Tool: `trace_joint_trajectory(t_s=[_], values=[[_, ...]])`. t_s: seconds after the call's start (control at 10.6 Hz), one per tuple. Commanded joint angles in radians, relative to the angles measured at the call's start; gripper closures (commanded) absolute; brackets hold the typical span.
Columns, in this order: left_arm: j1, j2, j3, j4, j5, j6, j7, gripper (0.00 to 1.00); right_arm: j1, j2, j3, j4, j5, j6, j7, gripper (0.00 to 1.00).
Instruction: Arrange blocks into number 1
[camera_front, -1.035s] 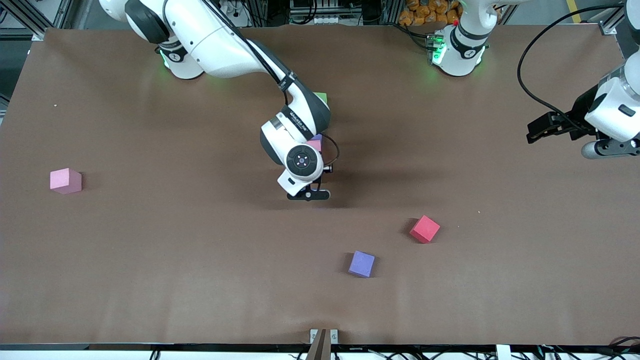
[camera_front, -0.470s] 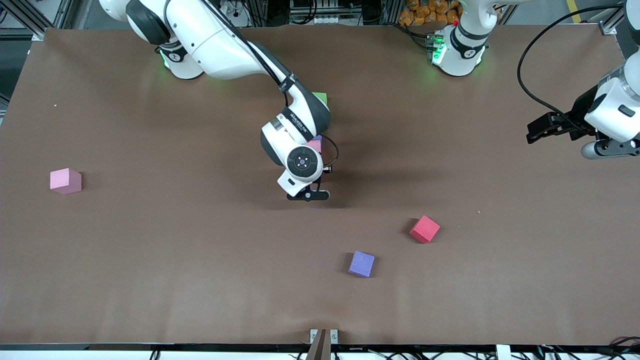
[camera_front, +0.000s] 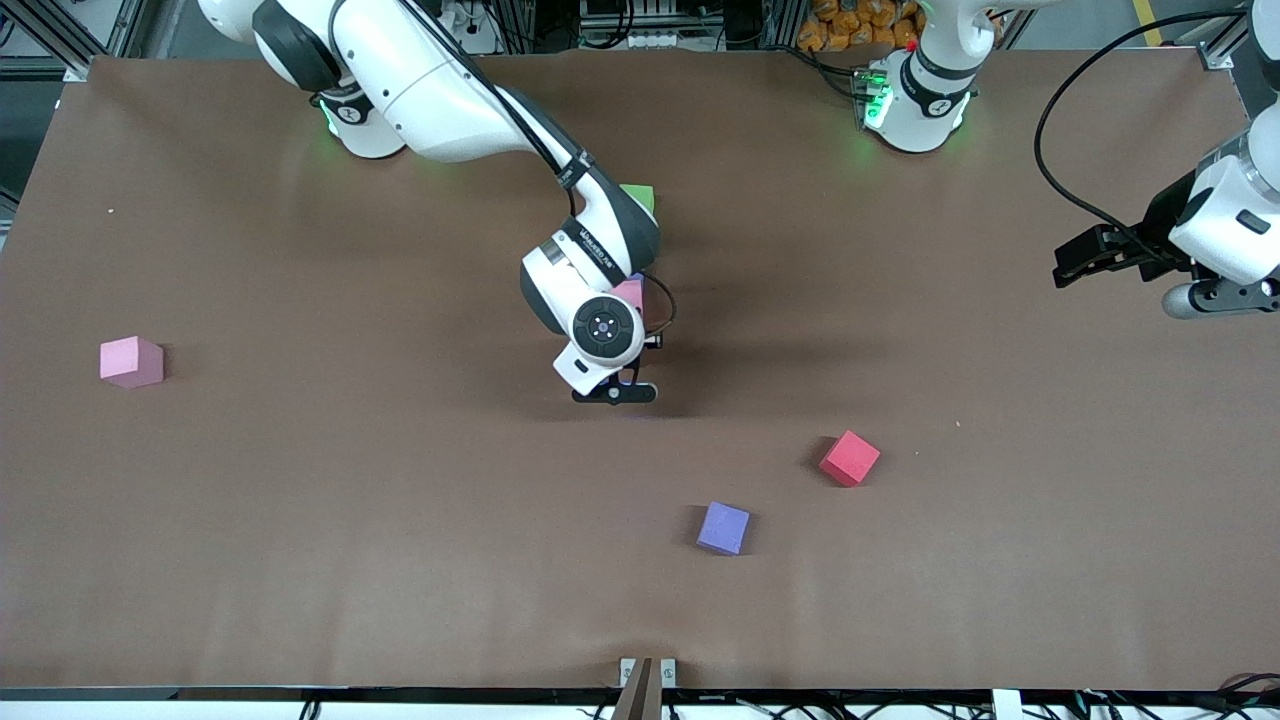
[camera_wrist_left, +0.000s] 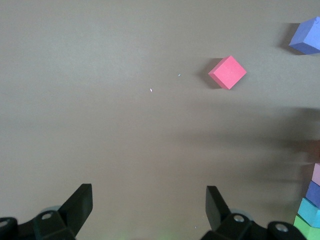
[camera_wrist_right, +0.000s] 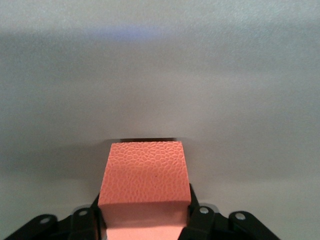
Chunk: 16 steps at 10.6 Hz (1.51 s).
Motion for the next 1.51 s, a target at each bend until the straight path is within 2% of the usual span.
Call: trace_joint_trajectory(t_s=[0.0, 0.19, 0.56, 1.03, 1.41], values=[[0.003, 0.004, -0.003, 0.012, 0.014, 0.002, 0.016, 0.00, -0.012, 0.020, 0.010, 0.040, -0.005, -0.012, 0.009, 0.00], [0.003, 0.004, -0.003, 0.012, 0.014, 0.002, 0.016, 0.00, -0.029, 0.009, 0.016, 0.055, 0.001, -0.025, 0.009, 0.00], [0.003, 0.004, -0.003, 0.012, 0.014, 0.002, 0.016, 0.00, -0.069, -0.049, 0.017, 0.147, 0.006, -0.240, -0.002, 0.00], [0.001, 0.005, -0.003, 0.013, 0.014, 0.002, 0.016, 0.00, -0.179, -0.250, 0.004, 0.140, 0.000, -0.346, -0.063, 0.00], [0.000, 0.005, -0.003, 0.012, 0.014, 0.005, 0.016, 0.00, -0.398, -0.408, 0.002, 0.138, -0.003, -0.506, -0.060, 0.00]])
